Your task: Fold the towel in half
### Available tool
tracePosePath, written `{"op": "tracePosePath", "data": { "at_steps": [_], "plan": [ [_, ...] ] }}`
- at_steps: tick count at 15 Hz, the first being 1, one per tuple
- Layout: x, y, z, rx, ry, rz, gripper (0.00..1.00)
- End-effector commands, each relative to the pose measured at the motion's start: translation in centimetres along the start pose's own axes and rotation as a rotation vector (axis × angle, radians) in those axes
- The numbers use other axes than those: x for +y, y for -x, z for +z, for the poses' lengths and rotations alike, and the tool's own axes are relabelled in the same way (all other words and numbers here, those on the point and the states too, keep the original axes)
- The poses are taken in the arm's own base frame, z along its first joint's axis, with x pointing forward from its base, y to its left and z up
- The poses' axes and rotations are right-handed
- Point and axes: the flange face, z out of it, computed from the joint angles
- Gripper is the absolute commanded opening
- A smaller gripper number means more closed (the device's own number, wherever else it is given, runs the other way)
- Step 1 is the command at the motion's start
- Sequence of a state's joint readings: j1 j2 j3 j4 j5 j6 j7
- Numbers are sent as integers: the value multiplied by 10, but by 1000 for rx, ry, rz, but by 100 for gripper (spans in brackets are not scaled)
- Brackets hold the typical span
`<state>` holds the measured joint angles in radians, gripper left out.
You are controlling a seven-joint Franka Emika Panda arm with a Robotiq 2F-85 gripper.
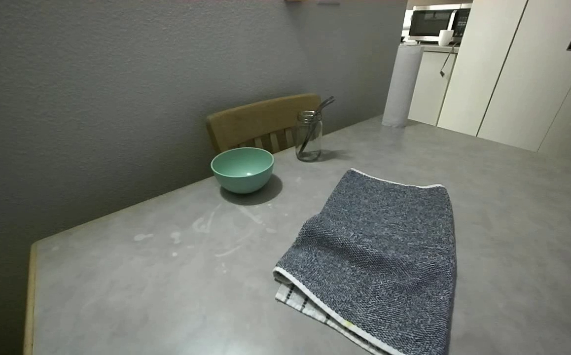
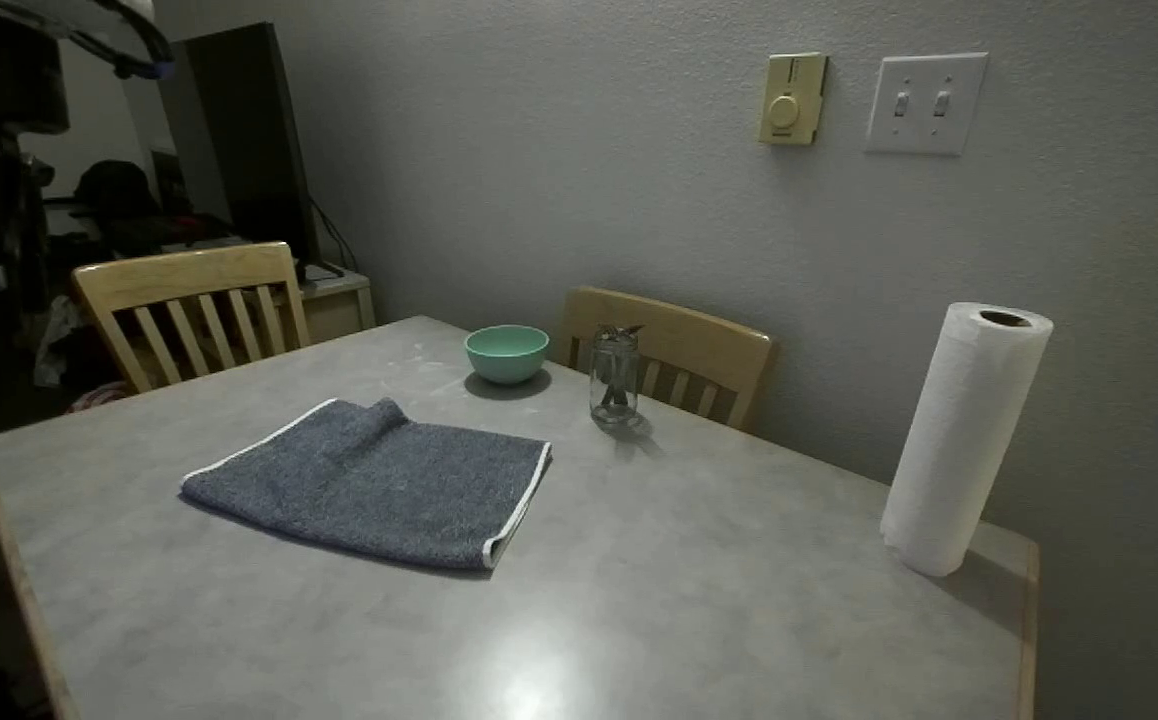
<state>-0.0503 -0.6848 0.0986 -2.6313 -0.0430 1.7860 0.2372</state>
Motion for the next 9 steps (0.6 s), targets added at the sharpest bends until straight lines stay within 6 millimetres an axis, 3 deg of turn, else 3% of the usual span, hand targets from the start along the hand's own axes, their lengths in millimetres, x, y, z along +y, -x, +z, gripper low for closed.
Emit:
{"op": "tracePosePath", "data": {
  "at_steps": [1,9],
  "plan": [
    [-8,-24,19,-6,-6,-62,100],
    [-29,-49,50,-35,3,-127,100]
  ]
}}
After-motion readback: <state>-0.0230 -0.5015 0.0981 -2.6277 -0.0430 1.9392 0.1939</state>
